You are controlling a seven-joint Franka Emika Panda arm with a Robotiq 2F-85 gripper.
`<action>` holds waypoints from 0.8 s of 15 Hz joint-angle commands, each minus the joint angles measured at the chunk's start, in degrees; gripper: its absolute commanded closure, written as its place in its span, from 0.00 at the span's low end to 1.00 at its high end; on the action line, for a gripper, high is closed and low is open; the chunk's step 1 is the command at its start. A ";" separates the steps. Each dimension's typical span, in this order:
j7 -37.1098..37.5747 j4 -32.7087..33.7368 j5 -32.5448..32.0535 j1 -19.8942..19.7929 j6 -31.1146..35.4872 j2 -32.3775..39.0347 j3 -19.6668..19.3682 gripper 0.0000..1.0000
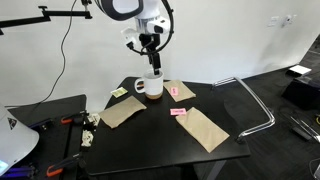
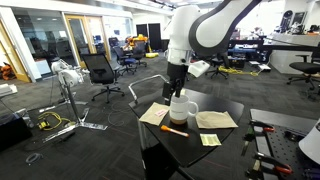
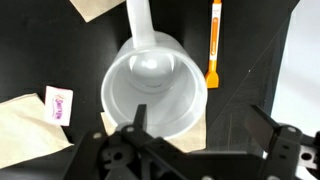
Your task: Move the mug to the left
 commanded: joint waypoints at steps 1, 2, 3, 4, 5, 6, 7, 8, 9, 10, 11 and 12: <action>-1.35 -2.47 0.82 -0.40 -3.71 -6.44 0.25 0.00; -1.65 -2.70 0.85 -0.48 -4.73 -7.87 0.21 0.00; -2.01 -2.91 0.94 -0.55 -5.75 -9.34 0.15 0.00; -2.41 -2.96 1.11 -0.63 -7.14 -10.74 0.08 0.00; -2.65 -2.94 1.00 -0.71 -8.48 -12.17 -0.02 0.00; -3.28 -2.70 1.25 -0.76 -10.14 -13.44 -0.12 0.00; -3.49 -2.60 0.93 -0.87 -11.47 -14.73 -0.24 0.00; -4.24 -2.37 1.04 -0.95 -13.11 -16.01 -0.38 0.00; -4.29 -2.24 0.67 -1.11 -14.49 -17.19 -0.46 0.00; -5.27 -2.11 0.92 -1.20 -16.01 -18.43 -0.65 0.00; -5.38 -2.12 0.75 -1.37 -17.36 -19.69 -0.76 0.00; -6.03 -2.02 0.75 -1.44 -18.52 -20.72 -0.93 0.00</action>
